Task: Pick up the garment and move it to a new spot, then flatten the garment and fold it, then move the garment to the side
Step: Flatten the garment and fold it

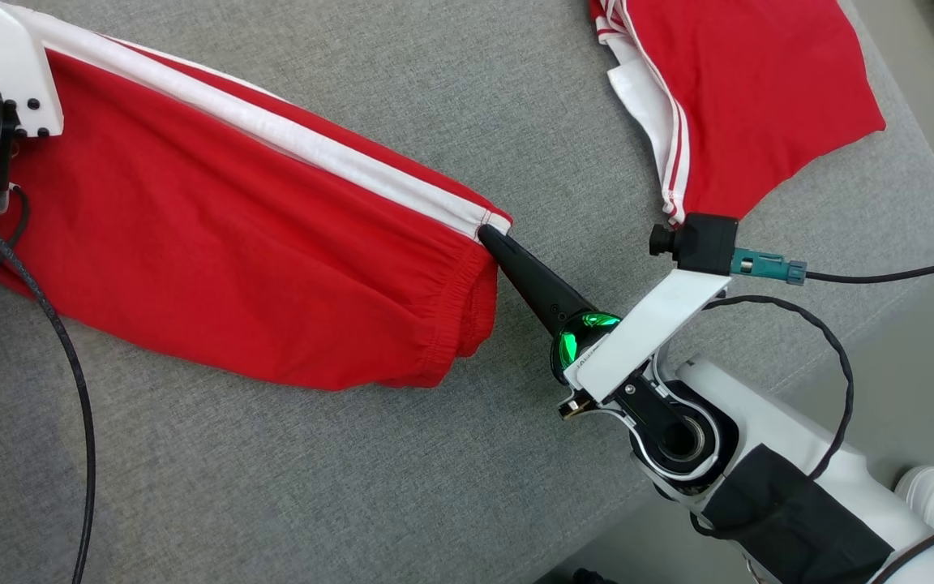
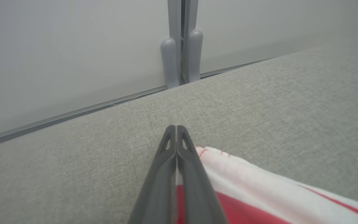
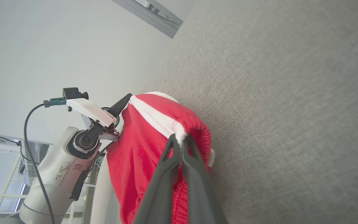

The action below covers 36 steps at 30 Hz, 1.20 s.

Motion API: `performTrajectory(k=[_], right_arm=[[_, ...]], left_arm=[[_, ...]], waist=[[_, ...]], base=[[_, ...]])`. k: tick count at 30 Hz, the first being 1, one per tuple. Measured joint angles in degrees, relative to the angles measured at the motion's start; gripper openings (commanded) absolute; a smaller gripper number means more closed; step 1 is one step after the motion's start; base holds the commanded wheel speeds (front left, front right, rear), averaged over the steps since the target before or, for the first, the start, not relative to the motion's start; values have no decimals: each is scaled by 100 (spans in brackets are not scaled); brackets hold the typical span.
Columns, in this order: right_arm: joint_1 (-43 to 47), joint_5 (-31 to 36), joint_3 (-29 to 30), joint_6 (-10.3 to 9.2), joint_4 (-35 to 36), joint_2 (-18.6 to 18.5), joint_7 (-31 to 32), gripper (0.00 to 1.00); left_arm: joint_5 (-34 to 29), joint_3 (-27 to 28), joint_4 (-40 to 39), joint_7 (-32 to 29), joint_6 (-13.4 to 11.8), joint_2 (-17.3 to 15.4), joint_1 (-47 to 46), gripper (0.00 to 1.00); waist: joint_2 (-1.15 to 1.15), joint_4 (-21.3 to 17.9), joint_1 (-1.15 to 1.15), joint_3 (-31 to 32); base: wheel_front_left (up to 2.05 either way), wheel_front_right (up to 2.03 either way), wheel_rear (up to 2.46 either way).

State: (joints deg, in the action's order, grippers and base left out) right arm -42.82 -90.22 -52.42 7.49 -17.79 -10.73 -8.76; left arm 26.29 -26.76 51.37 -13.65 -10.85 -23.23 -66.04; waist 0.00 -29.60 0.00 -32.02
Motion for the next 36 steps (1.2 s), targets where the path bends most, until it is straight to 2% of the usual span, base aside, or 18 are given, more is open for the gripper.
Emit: performTrajectory(k=[5, 11, 12, 13, 14, 15, 23, 29, 36], right_arm=[[-3, 1, 21, 0, -11, 1, 0, 0], [-3, 8, 54, 0, -78, -25, 0, 0], [-4, 8, 55, 0, -96, -25, 1, 0], [-4, 0, 63, 0, -122, -25, 18, 0], [-4, 0, 65, 0, -149, -29, 22, 43], [-4, 0, 63, 0, -183, -32, 47, 100], [-2, 0, 153, 0, -330, -54, 14, 100], [62, 212, 168, 0, -409, -325, -177, 100], [297, 654, 266, 0, -334, -686, -523, 100]], left_arm=[[9, -4, 162, 112, -3, 37, -74, 0], [93, -11, 280, 330, 146, 164, -213, 0], [100, -22, 304, 346, 174, 196, -245, 13], [99, -38, 330, 359, 176, 223, -259, 84], [99, -55, 374, 360, 178, 241, -260, 100], [98, -70, 430, 368, 179, 244, -260, 100], [92, -109, 690, 723, 163, 297, -277, 100], [261, 30, 772, 1304, 185, 400, -213, 100], [525, 230, 420, 2466, 559, 631, 47, 100]], waist=[[0, 16, 0, -67], [0, 69, 0, -112], [0, 78, 0, -111], [0, 87, 0, -108], [0, 94, 0, -103], [0, 100, 0, -99], [0, 157, 0, 48], [0, 270, 0, 299], [0, 503, 0, 693]], base=[[0, 0, 0], [0, 0, 0], [0, 0, 0], [0, 0, 0], [0, 0, 0], [0, 0, 0], [0, 0, 0], [0, 0, 0], [0, 0, 0]])
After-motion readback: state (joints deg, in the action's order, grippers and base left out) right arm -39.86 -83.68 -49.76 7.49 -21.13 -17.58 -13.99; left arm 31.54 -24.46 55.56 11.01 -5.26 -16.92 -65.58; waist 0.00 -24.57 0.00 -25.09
